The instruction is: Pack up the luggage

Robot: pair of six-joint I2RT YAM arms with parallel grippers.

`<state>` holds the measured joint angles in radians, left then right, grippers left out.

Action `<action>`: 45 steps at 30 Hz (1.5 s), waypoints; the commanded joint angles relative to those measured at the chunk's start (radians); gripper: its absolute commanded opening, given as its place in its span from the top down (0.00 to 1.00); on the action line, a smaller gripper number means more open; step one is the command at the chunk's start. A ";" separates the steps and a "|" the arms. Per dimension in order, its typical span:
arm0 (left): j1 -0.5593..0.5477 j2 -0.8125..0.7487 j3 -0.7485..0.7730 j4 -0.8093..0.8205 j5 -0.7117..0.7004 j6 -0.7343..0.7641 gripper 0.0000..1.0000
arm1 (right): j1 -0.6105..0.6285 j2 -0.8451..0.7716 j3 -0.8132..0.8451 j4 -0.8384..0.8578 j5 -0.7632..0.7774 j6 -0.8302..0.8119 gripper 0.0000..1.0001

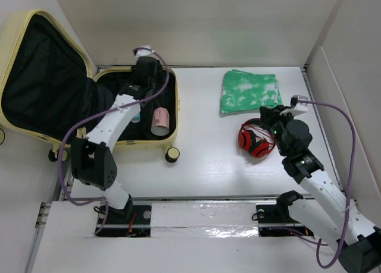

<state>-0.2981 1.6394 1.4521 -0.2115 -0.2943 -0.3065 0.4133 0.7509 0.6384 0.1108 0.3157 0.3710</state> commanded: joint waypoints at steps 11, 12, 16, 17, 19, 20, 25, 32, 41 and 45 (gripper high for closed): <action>-0.607 0.169 0.125 0.090 0.113 0.029 0.66 | 0.005 -0.206 -0.048 -0.002 0.201 0.055 1.00; -0.651 0.197 0.160 0.090 0.112 0.020 0.58 | 0.005 -0.212 -0.051 -0.005 0.215 0.055 1.00; -0.699 0.313 0.247 0.107 0.100 -0.020 0.29 | 0.005 -0.243 -0.055 -0.020 0.244 0.071 0.96; -0.699 0.354 0.269 0.106 0.096 -0.032 0.27 | 0.005 -0.254 -0.059 -0.017 0.246 0.071 0.90; -0.699 0.387 0.312 0.113 0.095 -0.058 0.22 | 0.005 -0.260 -0.062 -0.016 0.244 0.069 0.84; -0.710 0.419 0.326 0.116 0.095 -0.063 0.21 | 0.005 -0.260 -0.059 -0.016 0.243 0.066 0.79; -0.731 0.514 0.425 0.072 0.041 -0.074 0.21 | 0.005 -0.251 -0.057 -0.016 0.232 0.066 0.56; -0.742 0.693 0.542 0.028 0.006 -0.056 0.25 | 0.005 -0.239 -0.062 0.004 0.206 0.063 0.45; -0.742 0.792 0.593 -0.003 0.018 -0.017 0.48 | -0.004 -0.232 -0.062 0.012 0.195 0.057 0.44; -0.742 0.794 0.567 -0.003 0.001 -0.002 0.83 | -0.004 -0.235 -0.065 0.016 0.188 0.055 0.44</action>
<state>-1.0348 2.4123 2.0205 -0.1719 -0.2699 -0.3428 0.4133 0.5194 0.5785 0.0784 0.5148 0.4377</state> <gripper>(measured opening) 0.231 0.558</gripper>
